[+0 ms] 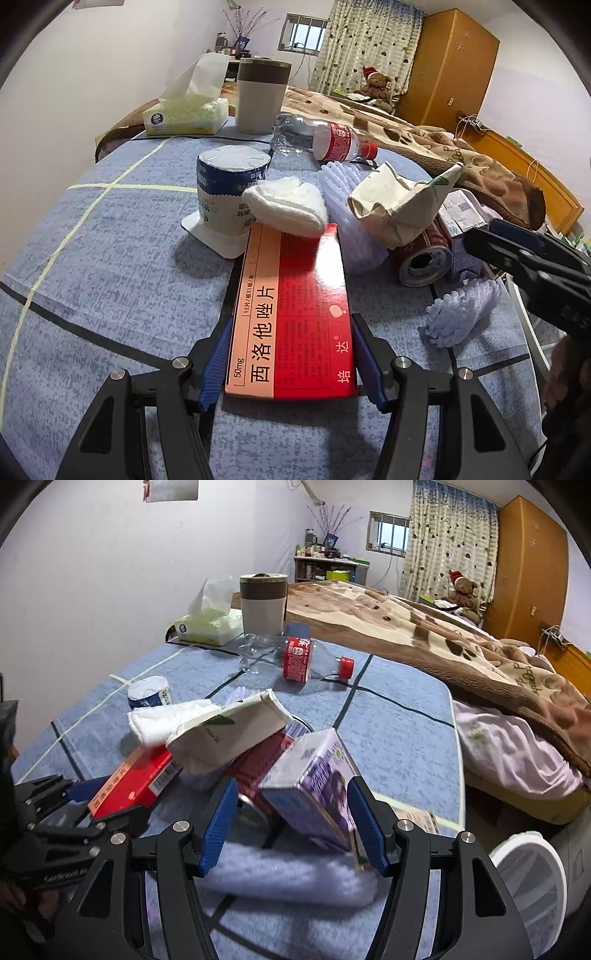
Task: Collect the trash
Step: 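Grasp the red medicine box with the left tool while the right tool grasps the purple juice box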
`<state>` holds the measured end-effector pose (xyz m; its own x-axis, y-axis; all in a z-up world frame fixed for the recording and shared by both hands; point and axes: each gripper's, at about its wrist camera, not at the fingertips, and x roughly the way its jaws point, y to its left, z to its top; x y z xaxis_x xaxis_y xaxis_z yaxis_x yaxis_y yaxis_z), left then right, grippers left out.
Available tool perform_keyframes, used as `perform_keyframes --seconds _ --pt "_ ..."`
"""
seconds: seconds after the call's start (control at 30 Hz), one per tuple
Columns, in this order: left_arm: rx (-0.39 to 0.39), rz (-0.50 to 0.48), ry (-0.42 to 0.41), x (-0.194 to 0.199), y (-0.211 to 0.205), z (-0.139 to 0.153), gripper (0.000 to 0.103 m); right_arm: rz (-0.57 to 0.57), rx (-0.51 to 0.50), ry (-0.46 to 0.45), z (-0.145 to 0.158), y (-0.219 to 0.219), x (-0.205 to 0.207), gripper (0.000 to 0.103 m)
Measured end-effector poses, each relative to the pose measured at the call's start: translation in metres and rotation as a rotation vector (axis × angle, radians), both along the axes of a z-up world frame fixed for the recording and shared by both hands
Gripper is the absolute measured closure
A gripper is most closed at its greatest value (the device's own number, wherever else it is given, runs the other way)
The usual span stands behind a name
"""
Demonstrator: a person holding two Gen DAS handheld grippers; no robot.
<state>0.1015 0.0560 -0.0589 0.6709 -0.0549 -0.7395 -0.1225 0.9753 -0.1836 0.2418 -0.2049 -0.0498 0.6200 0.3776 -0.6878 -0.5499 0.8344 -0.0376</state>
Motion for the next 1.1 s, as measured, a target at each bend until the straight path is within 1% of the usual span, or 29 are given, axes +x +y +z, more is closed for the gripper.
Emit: perform_keyframes --seconds 0.23,0.37,0.43,0.5,0.6,0.8,1.1 --pt "-0.008 -0.008 -0.005 0.002 0.002 0.000 0.042 -0.017 -0.015 0.012 -0.004 0.003 0.003 0.040" --pt "-0.007 -0.008 -0.005 0.002 0.002 0.000 0.042 -0.052 -0.012 0.016 -0.002 -0.004 0.004 0.041" --pt "-0.008 -0.007 -0.005 0.002 0.002 0.000 0.042 -0.068 0.001 0.026 -0.001 -0.008 0.008 0.047" --pt "-0.007 -0.007 -0.004 0.002 0.002 0.000 0.042 -0.093 0.016 0.031 0.001 -0.015 0.008 0.051" --pt "-0.007 -0.007 -0.004 0.002 0.002 0.000 0.042 -0.120 0.044 0.044 0.003 -0.023 0.010 0.053" --pt "-0.004 -0.006 -0.003 0.003 0.002 0.000 0.042 -0.151 0.110 0.086 0.001 -0.028 0.016 0.054" --pt "0.001 -0.012 0.003 0.000 0.000 0.002 0.042 -0.110 0.180 0.060 0.015 -0.031 0.004 0.055"
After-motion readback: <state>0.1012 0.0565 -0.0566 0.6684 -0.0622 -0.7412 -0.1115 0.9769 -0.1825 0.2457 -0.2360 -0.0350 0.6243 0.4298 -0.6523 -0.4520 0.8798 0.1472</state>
